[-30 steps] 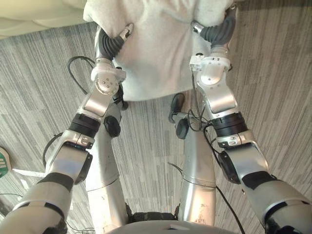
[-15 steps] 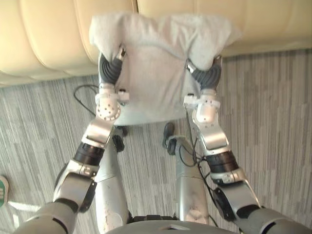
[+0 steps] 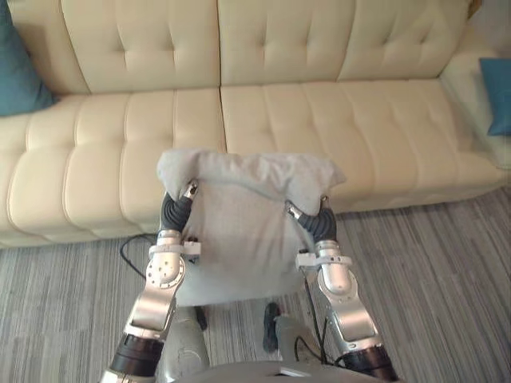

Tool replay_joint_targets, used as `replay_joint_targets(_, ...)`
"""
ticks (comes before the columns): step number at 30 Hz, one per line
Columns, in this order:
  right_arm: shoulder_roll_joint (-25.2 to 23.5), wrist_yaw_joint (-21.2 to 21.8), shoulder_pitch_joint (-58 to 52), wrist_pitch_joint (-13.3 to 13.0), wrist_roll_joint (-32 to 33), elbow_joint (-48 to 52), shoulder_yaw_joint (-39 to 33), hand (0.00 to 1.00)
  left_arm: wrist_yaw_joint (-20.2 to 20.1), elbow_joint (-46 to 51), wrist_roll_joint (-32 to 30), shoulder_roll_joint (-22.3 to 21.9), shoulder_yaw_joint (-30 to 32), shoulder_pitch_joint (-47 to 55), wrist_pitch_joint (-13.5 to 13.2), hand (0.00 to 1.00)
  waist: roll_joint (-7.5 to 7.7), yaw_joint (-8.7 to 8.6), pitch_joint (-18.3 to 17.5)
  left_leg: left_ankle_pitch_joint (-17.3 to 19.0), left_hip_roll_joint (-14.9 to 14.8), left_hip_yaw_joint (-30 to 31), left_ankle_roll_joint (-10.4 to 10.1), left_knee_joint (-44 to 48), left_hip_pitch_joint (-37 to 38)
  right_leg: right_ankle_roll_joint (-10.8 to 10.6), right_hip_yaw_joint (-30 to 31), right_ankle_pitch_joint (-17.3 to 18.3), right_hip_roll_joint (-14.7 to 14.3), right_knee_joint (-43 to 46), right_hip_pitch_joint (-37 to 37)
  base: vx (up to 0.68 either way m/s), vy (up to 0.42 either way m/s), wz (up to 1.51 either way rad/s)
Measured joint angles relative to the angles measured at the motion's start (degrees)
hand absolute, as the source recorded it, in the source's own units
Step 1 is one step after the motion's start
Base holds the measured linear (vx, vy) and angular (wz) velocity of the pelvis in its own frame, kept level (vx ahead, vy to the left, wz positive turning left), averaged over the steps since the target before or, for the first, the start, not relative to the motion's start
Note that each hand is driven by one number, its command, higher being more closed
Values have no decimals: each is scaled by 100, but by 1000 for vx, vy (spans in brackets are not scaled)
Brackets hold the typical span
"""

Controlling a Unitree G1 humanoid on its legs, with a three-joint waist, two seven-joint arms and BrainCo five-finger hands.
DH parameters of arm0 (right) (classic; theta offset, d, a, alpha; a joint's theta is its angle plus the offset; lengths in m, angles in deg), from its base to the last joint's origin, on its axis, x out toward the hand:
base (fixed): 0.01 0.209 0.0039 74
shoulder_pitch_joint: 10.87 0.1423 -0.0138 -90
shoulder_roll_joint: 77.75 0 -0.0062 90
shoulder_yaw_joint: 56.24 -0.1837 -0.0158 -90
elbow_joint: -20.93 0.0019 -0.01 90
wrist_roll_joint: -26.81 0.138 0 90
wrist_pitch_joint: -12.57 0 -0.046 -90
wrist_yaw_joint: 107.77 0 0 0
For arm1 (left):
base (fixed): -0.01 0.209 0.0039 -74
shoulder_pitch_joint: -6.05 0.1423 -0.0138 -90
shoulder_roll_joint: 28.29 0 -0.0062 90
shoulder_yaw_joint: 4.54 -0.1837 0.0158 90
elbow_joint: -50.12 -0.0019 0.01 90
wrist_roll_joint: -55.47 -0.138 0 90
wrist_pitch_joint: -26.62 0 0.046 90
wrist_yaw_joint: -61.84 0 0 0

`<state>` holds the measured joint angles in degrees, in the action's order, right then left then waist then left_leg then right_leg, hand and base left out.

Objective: Pick up cushions and gather them together orderly.

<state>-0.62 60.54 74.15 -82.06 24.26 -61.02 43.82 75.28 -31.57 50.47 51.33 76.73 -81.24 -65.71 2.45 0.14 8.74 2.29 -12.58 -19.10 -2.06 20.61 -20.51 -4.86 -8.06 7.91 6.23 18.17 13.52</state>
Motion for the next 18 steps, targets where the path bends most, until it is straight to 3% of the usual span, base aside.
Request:
replay_joint_targets(8,-67,405,-157,15,-9,-419,-145,100,-403,-13,161,-301,188,654,-9,100,40,0,-535,-81,288,47,-59,-614,788,-55,95,-296,38,-939,-904,83,12,-4)
replay_joint_targets(16,-302,522,-77,96,-76,-942,-86,100,-423,-238,162,-308,323,804,-8,100,142,70,-548,22,489,121,-70,-701,1100,-40,436,-415,180,-841,-934,-43,51,-19)
replay_joint_targets(18,-294,521,5,99,-72,-1024,-39,100,-412,-239,162,-239,357,800,-7,100,217,18,-494,97,583,183,-64,-728,1024,191,437,-264,259,-654,-724,-153,85,-21)
